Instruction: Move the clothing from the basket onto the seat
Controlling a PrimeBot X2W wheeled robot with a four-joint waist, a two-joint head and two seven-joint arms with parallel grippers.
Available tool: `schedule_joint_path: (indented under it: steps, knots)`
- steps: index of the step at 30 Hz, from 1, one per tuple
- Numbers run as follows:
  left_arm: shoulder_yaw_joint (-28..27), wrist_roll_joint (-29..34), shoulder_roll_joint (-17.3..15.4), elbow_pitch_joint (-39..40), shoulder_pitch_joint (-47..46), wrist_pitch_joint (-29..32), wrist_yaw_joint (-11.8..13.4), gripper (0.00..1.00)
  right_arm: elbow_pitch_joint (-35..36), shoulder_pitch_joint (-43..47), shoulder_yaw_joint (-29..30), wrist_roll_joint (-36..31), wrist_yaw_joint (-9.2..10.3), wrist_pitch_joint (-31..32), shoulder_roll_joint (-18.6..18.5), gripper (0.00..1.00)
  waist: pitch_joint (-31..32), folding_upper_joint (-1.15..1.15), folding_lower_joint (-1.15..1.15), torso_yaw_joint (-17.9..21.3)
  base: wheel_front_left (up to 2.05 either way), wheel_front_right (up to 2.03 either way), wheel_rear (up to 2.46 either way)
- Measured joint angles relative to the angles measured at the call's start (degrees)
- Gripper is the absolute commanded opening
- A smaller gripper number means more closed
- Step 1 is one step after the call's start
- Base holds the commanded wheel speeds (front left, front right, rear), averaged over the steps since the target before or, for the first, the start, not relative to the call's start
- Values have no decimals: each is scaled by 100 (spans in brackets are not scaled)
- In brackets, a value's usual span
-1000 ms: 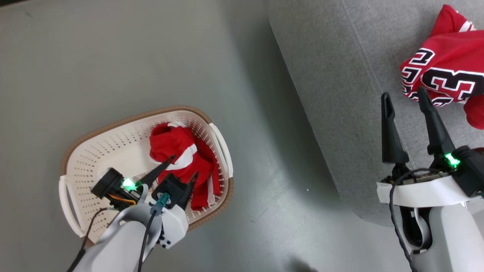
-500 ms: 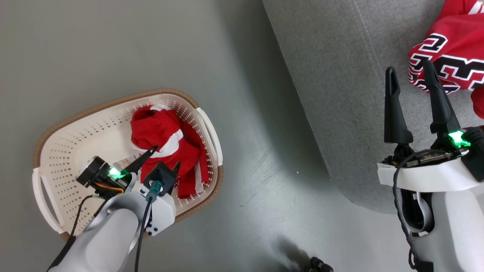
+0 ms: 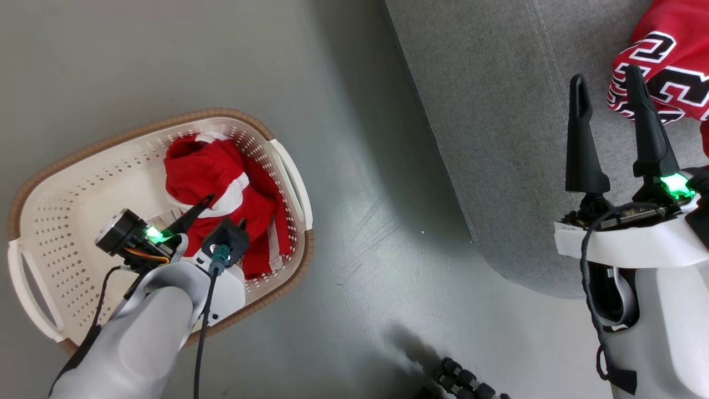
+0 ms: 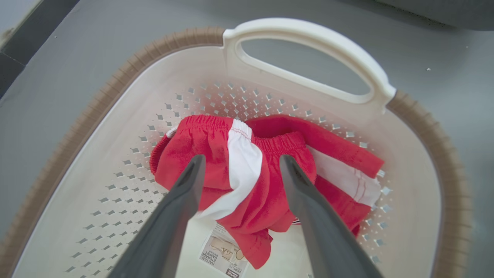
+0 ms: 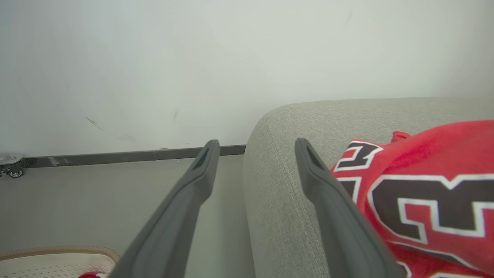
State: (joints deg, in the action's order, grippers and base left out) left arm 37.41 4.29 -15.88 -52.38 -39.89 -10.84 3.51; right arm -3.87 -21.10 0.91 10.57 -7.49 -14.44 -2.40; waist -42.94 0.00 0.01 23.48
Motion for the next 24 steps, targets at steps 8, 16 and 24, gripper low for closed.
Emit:
schedule_joint_path:
  steps: [8,16,24]
  knots:
    - [-1,26,-8,-210,-157,0,59,100,24,-66,-25,69,0,0,1,100,-226,0,0,98,0,0,0]
    - [8,152,-26,-461,-328,76,253,100,40,-261,-100,211,0,0,2,100,-417,0,0,190,0,0,0]
    - [14,187,-31,-627,-469,133,359,100,41,-277,-119,271,0,0,2,100,-518,0,0,249,0,0,0]
